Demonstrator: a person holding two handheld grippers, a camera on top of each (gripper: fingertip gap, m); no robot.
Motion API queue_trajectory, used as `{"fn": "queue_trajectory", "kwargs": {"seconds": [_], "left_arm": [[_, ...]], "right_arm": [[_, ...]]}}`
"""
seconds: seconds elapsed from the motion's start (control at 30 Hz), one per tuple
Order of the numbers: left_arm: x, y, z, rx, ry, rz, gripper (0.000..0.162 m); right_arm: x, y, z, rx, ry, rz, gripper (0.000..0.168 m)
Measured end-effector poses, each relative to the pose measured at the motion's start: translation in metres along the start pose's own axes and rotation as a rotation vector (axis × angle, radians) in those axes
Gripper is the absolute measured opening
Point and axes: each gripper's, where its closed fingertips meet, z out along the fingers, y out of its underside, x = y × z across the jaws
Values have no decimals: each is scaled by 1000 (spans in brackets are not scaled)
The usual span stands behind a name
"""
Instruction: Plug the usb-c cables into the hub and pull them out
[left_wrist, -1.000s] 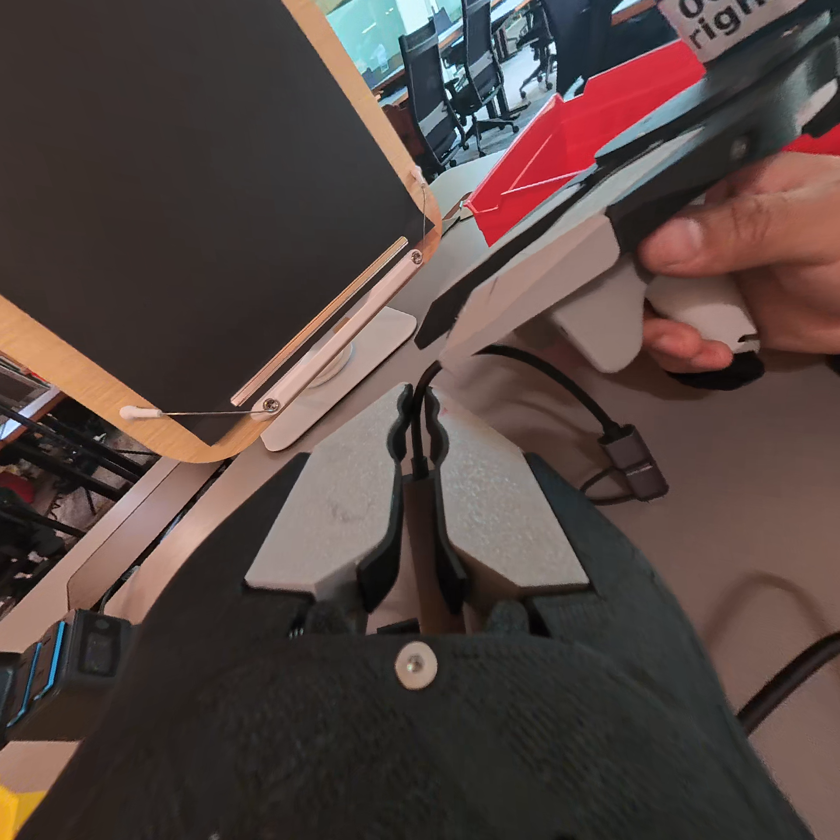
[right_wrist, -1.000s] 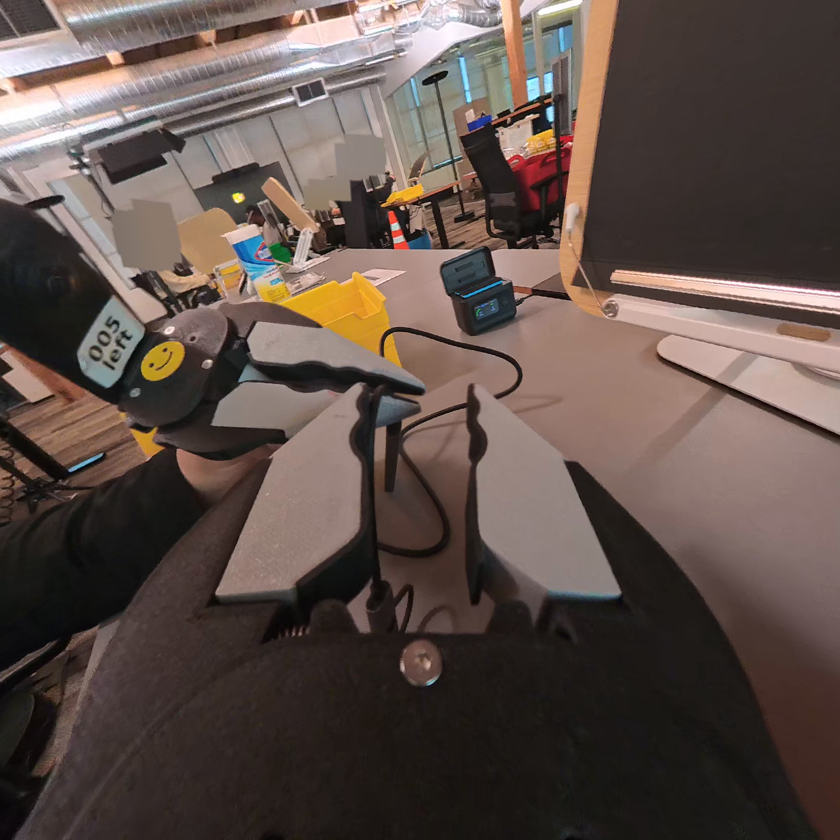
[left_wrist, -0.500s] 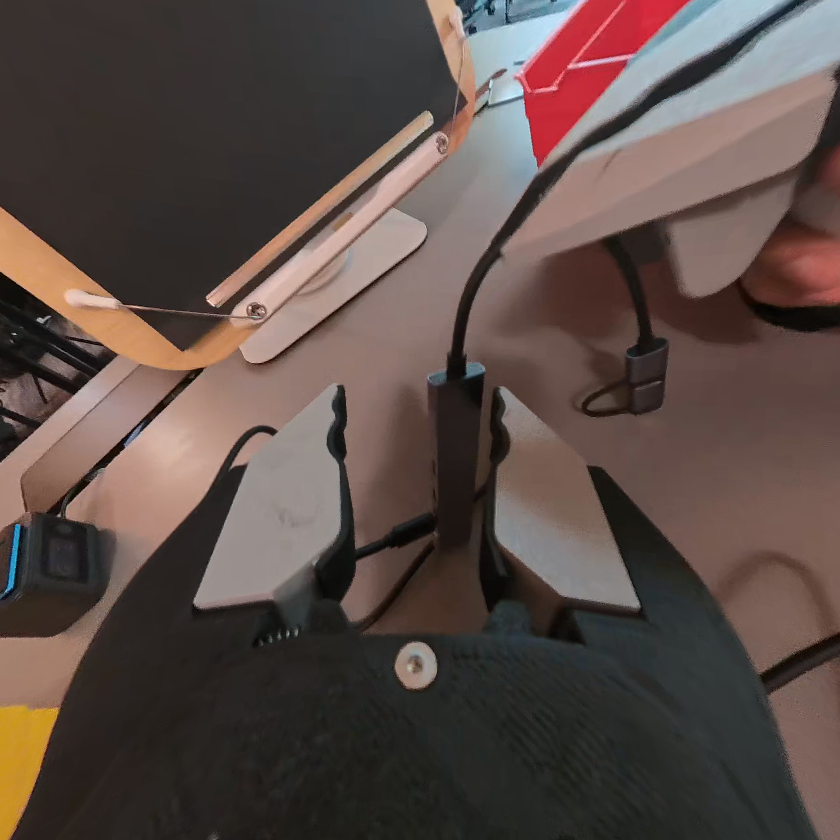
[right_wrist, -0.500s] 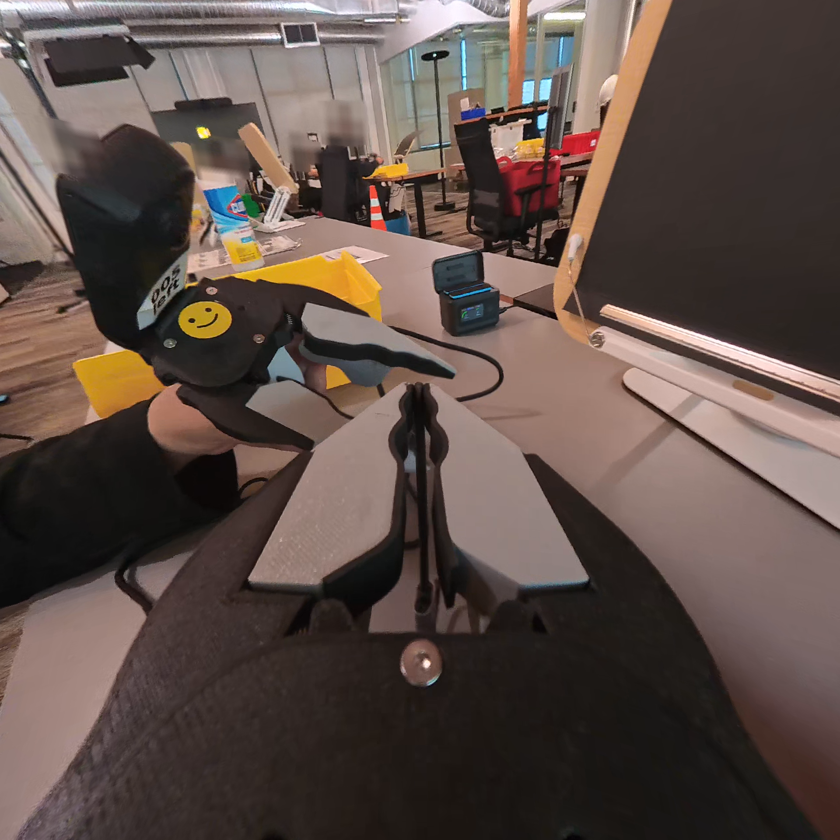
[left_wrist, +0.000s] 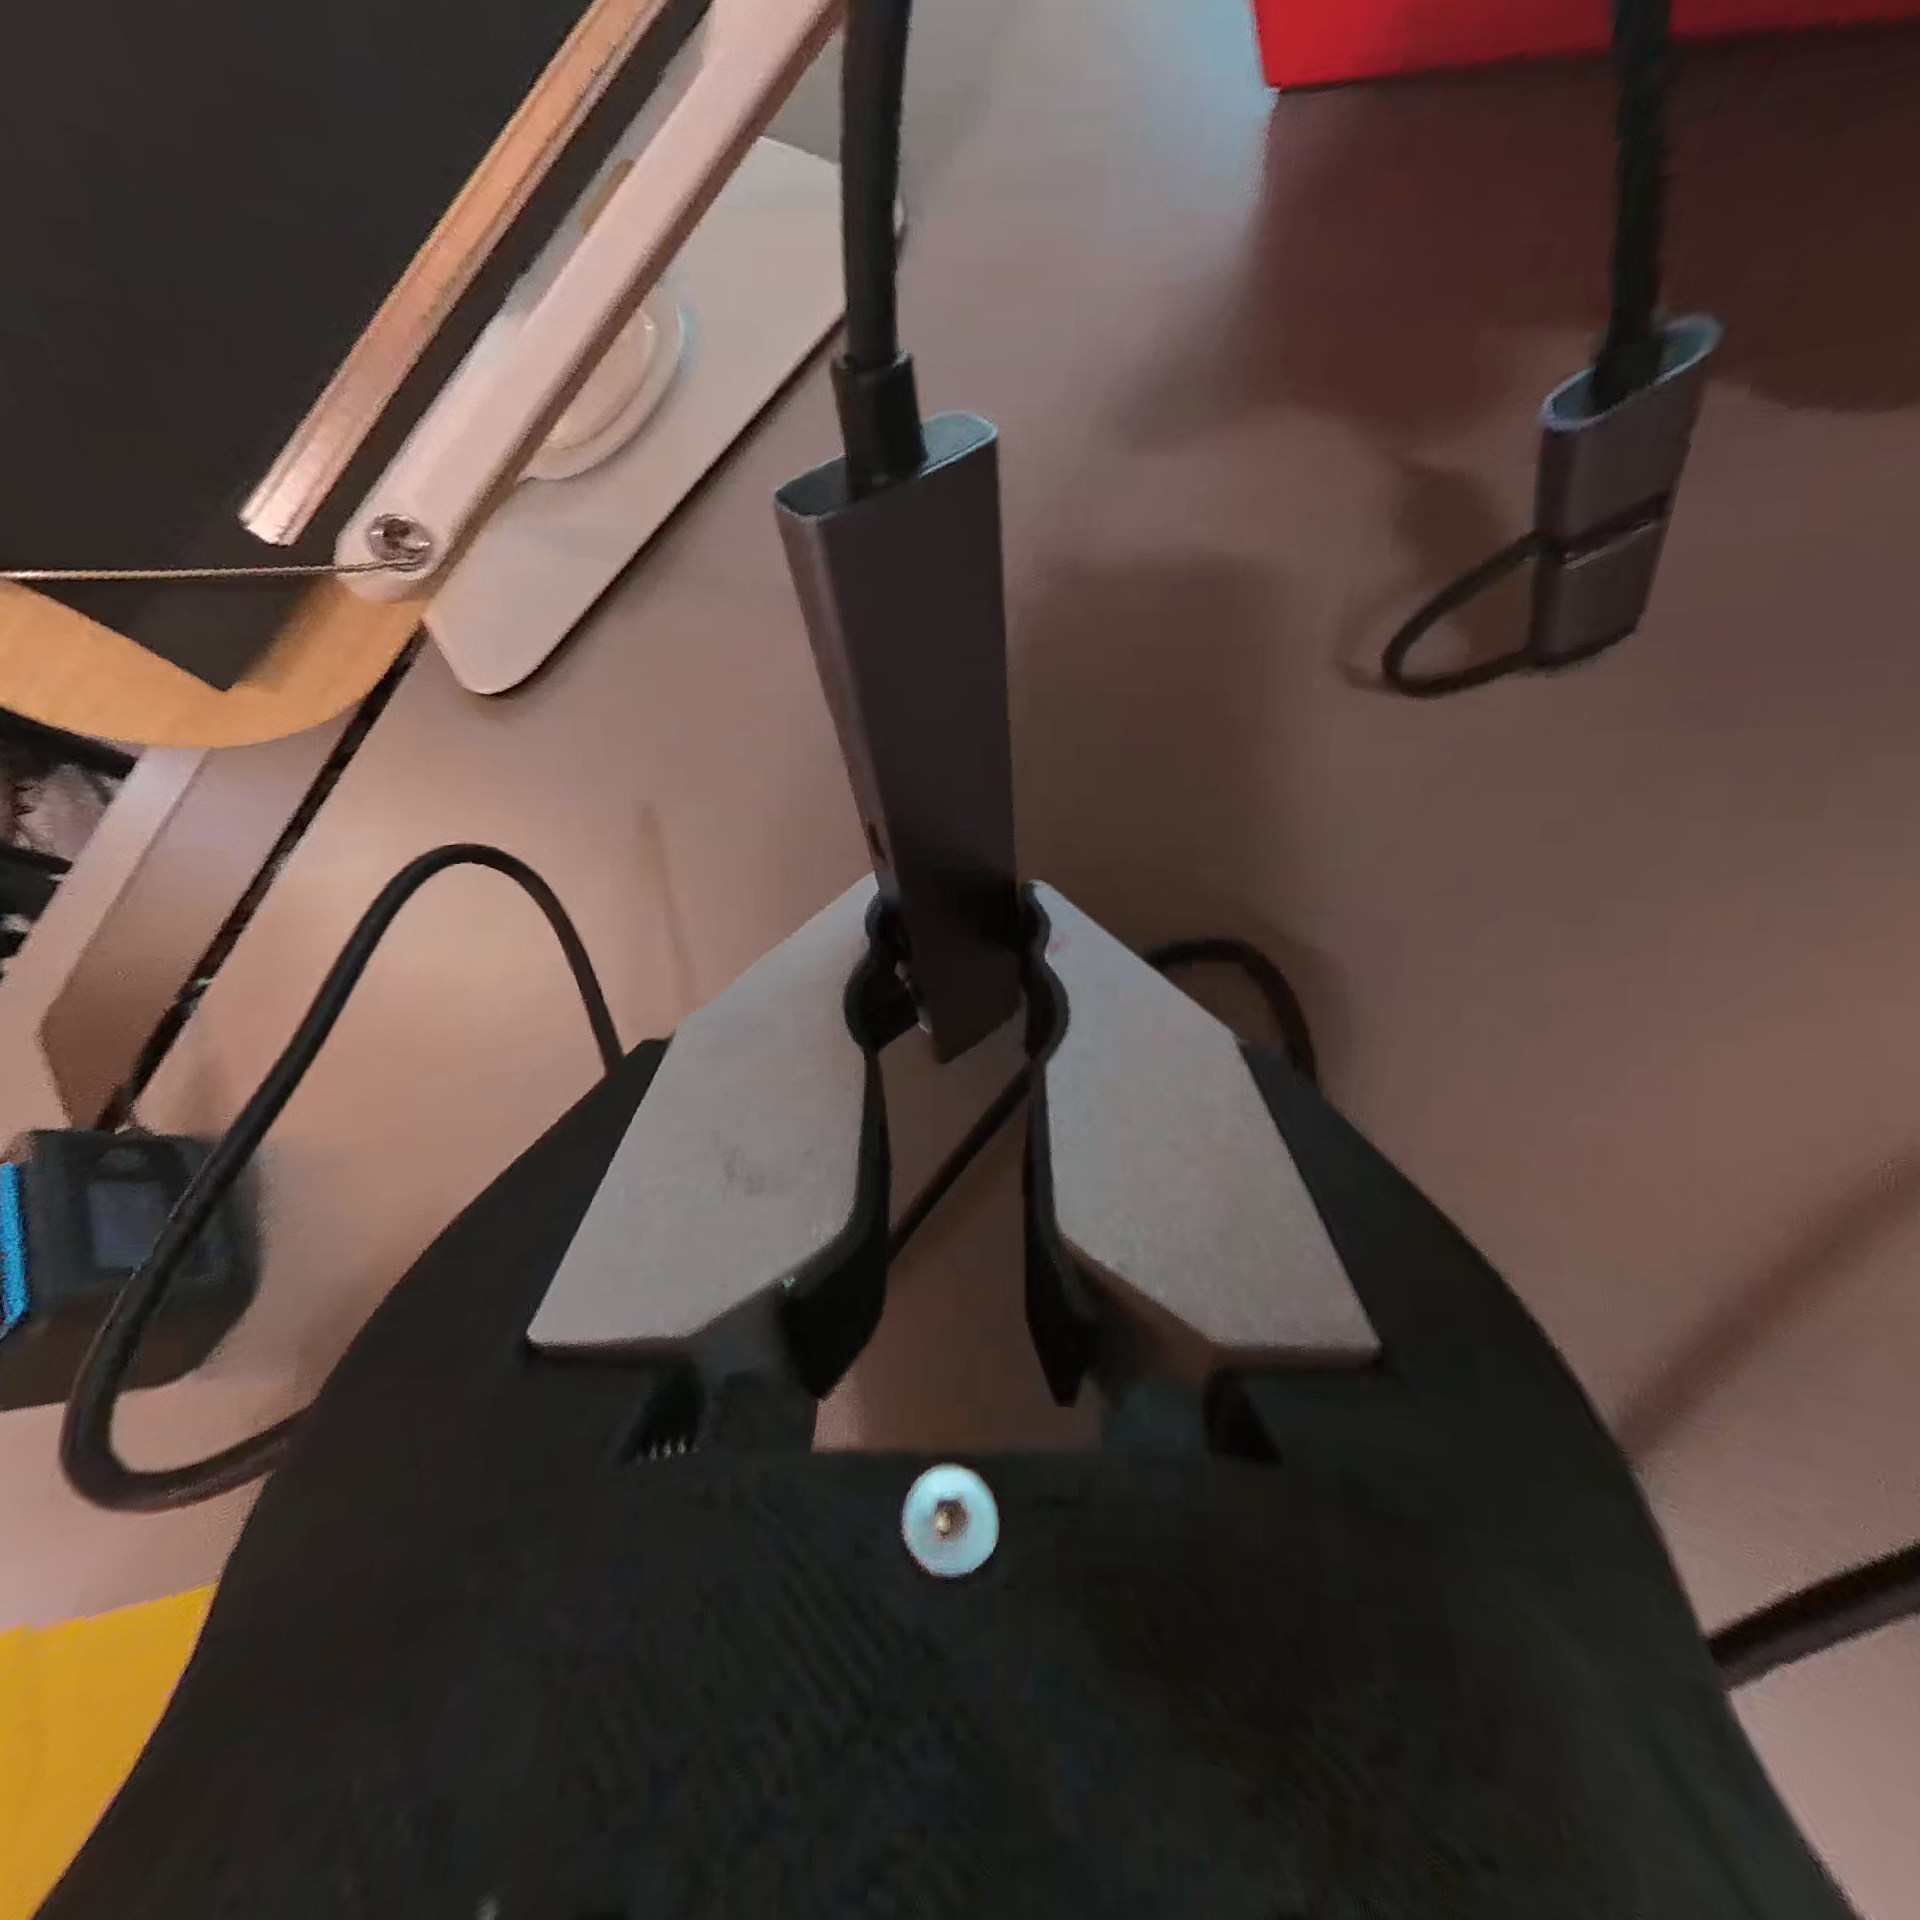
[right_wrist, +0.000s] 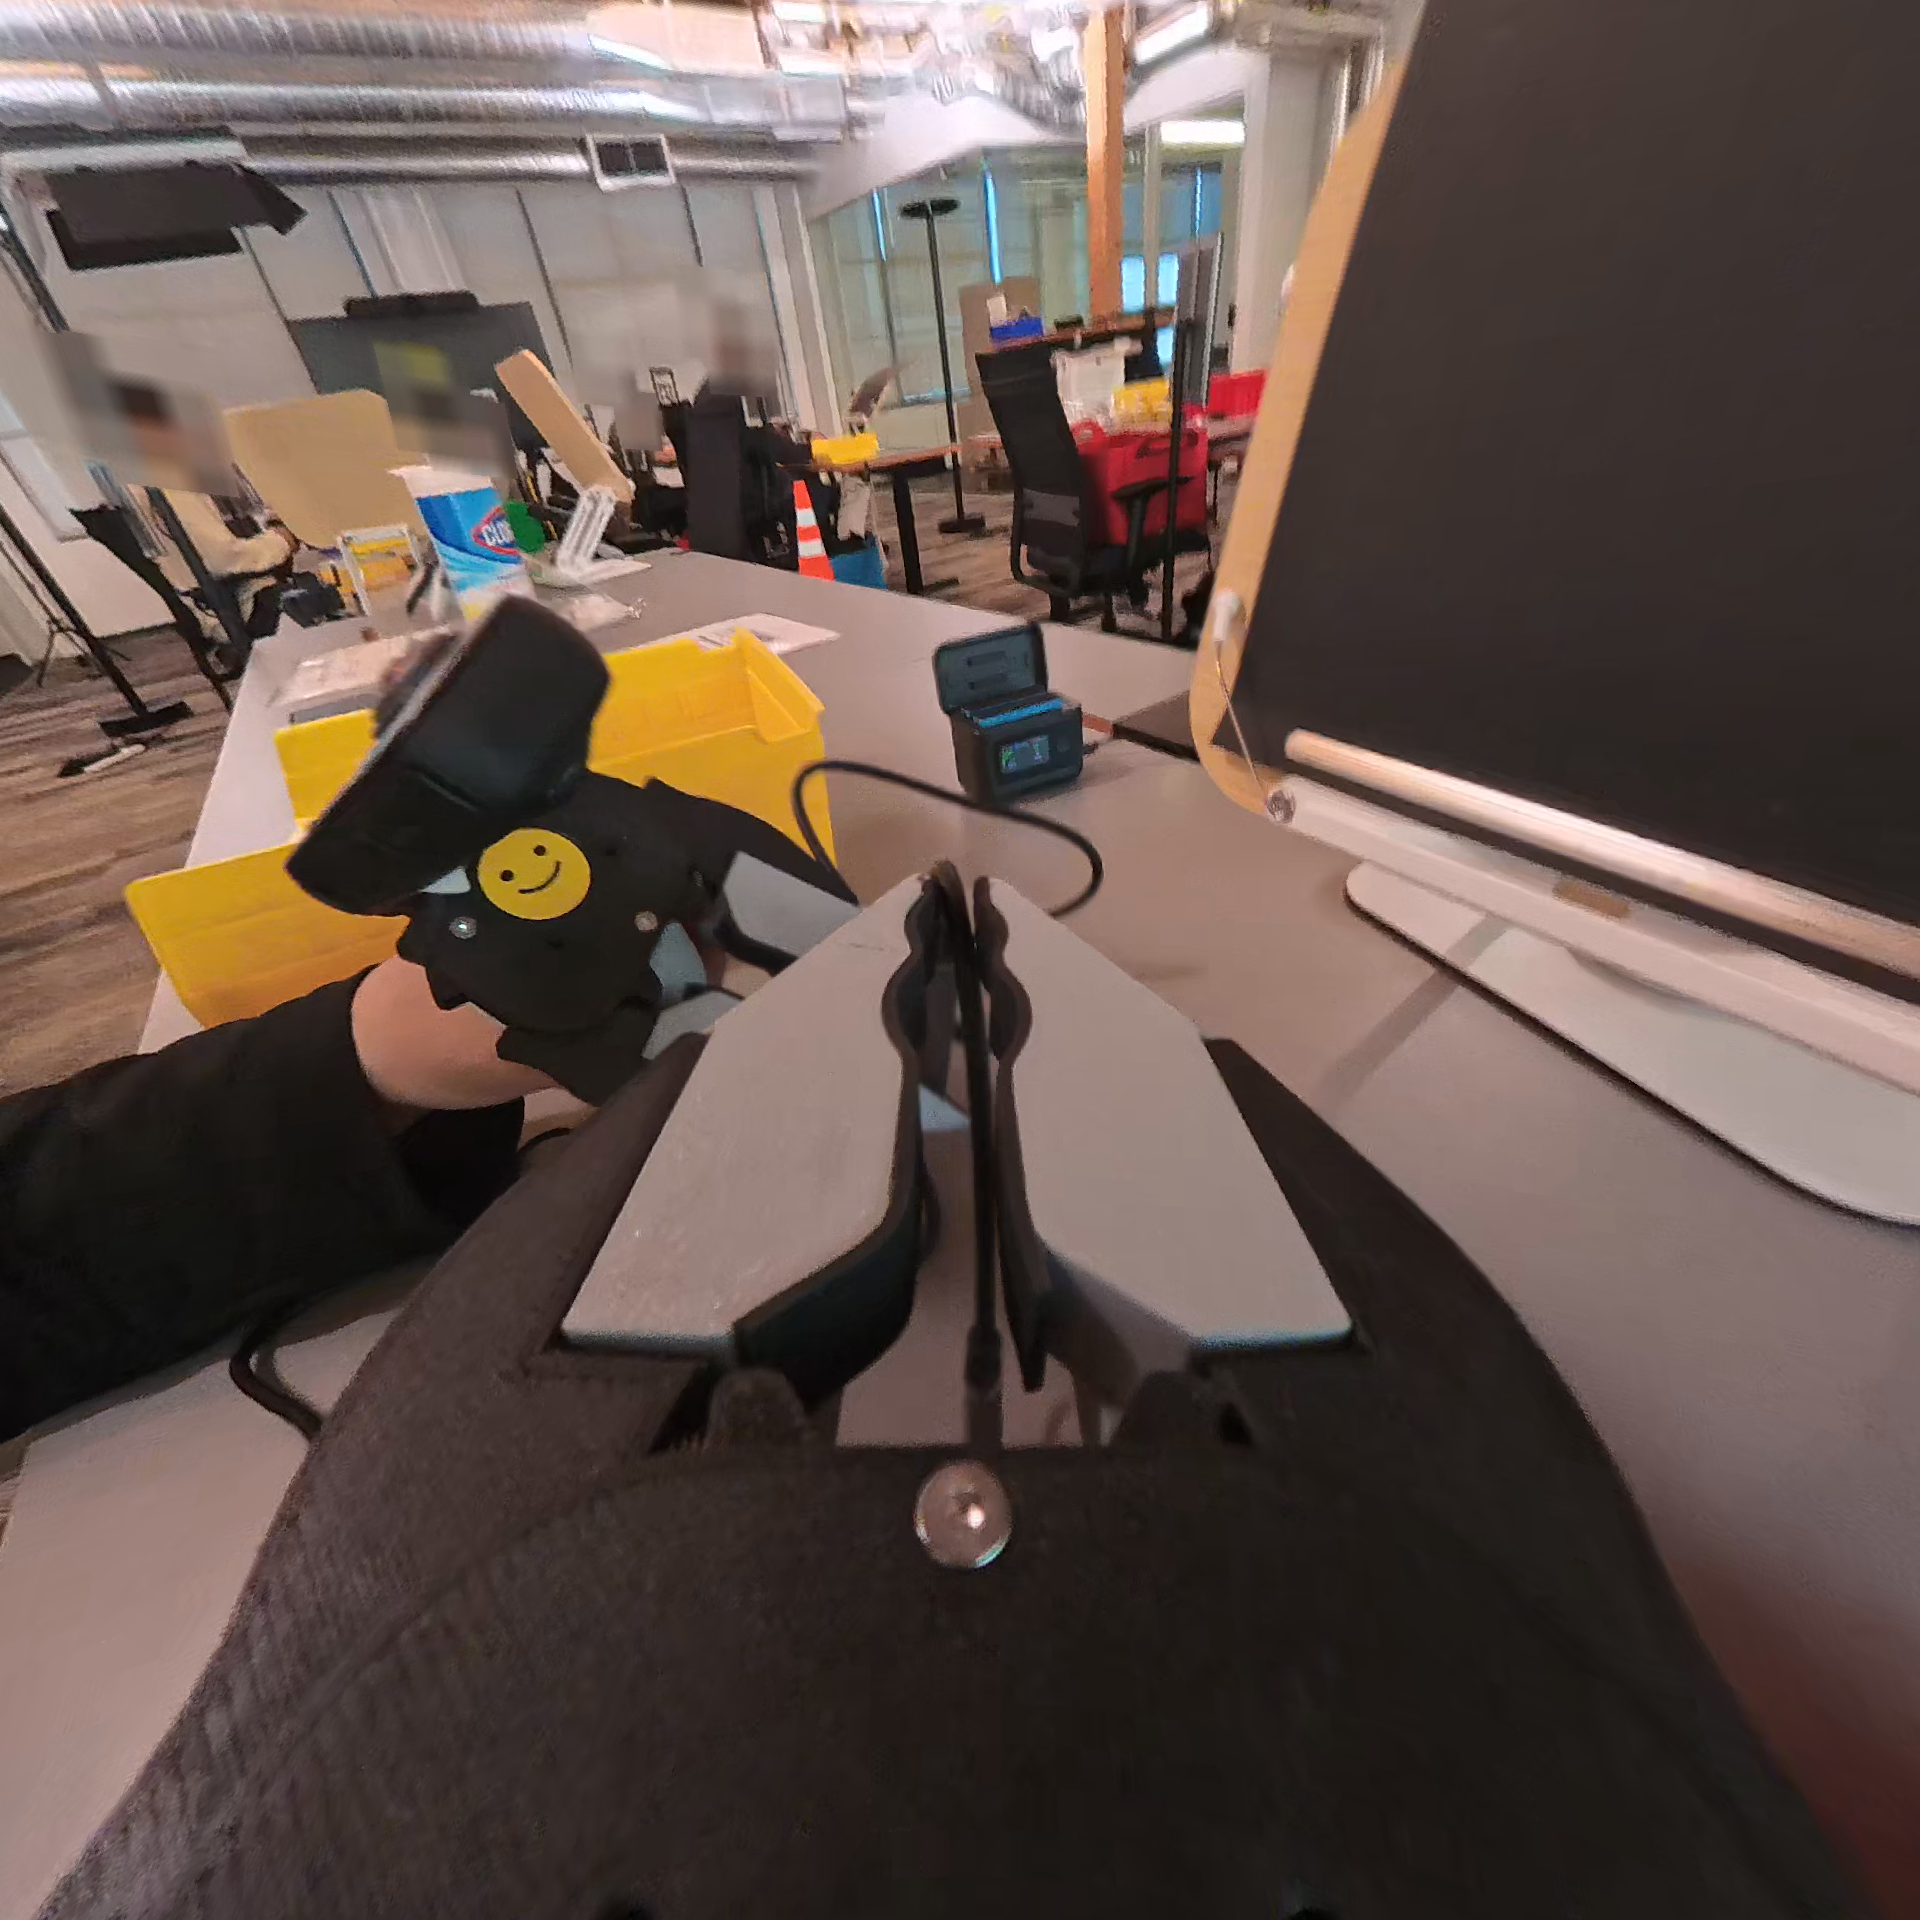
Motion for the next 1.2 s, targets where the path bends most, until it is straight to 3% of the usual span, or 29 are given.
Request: {"fn": "queue_trajectory", "kwargs": {"seconds": [0.1,0.2,0.37,0.47,0.53,0.6,0.67,0.77,0.9,1.07,1.2], "left_arm": [[-12,9,1,-50,-74,11,20],[-22,18,2,-101,-134,20,20],[-8,4,-2,-13,-96,214,20],[-2,-2,-9,31,-97,334,20],[7,-10,-13,93,-65,356,20],[15,-13,-13,110,-30,355,20],[19,-13,-11,106,-18,356,20],[23,-17,-11,132,21,287,24],[12,-31,-27,223,27,162,30],[-3,-30,-37,279,100,-29,32],[-1,-28,-34,289,222,-180,52]], "right_arm": [[19,16,1,-103,94,25,12],[33,21,-1,-161,215,-84,28],[-5,12,8,-113,81,-207,46],[-23,34,15,-220,-64,-130,45],[-37,44,17,-259,-178,-58,36],[-37,47,19,-264,-190,-17,32],[-34,50,18,-276,-177,-39,12],[-19,48,16,-275,-84,-113,6],[11,43,11,-243,37,-30,6],[15,23,3,-136,36,22,6],[-9,-7,-6,22,-113,38,6]]}}
